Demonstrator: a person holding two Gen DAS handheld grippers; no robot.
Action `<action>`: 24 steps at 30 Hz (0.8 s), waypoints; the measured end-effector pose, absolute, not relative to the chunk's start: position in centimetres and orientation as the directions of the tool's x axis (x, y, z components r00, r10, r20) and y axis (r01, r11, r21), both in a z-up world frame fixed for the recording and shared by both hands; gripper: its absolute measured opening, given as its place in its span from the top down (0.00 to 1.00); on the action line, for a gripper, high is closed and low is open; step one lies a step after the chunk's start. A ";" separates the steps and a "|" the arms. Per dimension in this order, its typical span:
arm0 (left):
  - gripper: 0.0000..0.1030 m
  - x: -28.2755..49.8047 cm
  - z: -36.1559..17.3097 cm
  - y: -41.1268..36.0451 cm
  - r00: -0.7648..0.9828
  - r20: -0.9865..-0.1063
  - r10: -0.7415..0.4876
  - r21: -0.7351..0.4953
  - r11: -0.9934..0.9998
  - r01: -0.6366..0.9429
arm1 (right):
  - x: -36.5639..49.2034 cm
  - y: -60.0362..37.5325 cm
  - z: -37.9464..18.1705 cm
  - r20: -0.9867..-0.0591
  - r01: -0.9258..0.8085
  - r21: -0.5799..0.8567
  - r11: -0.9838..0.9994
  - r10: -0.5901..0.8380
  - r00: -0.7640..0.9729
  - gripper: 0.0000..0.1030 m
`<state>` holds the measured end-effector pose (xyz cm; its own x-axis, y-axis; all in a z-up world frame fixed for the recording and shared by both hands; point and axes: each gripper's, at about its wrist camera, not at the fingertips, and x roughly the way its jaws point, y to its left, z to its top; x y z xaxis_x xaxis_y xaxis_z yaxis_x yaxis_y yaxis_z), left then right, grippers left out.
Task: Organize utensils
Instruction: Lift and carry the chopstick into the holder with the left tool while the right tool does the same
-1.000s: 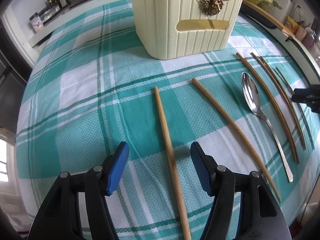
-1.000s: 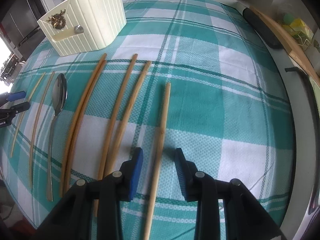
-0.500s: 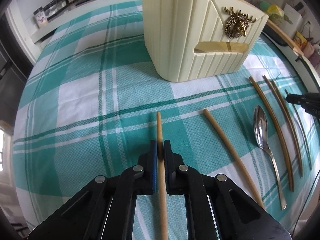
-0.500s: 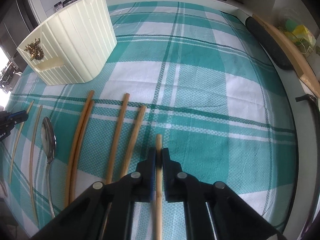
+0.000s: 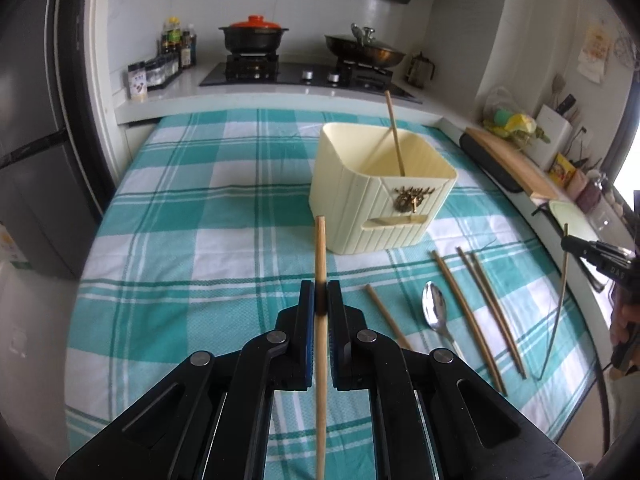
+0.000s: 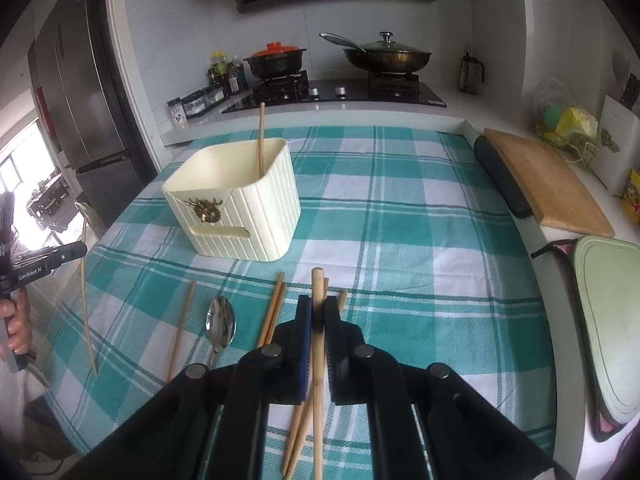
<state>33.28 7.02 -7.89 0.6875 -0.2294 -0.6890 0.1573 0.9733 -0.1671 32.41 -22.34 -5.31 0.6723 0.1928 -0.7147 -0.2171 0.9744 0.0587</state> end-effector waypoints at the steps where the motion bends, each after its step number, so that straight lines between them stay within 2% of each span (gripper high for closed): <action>1: 0.96 32.7 -7.4 7.3 0.698 -0.677 -0.234 -0.173 0.972 0.157 | 31.8 -22.2 -4.7 -0.702 -0.219 0.058 0.974 0.195 0.685 0.94; 14: 0.96 27.1 -2.6 7.6 0.788 -0.553 -0.272 -0.202 0.961 0.190 | 26.5 -21.2 1.0 -0.543 -0.231 0.023 0.973 0.206 0.814 0.94; 24: 0.96 27.8 0.1 7.1 0.808 -0.519 -0.277 -0.182 0.960 0.212 | 27.8 -19.7 3.3 -0.496 -0.252 0.002 0.968 0.220 0.840 0.94</action>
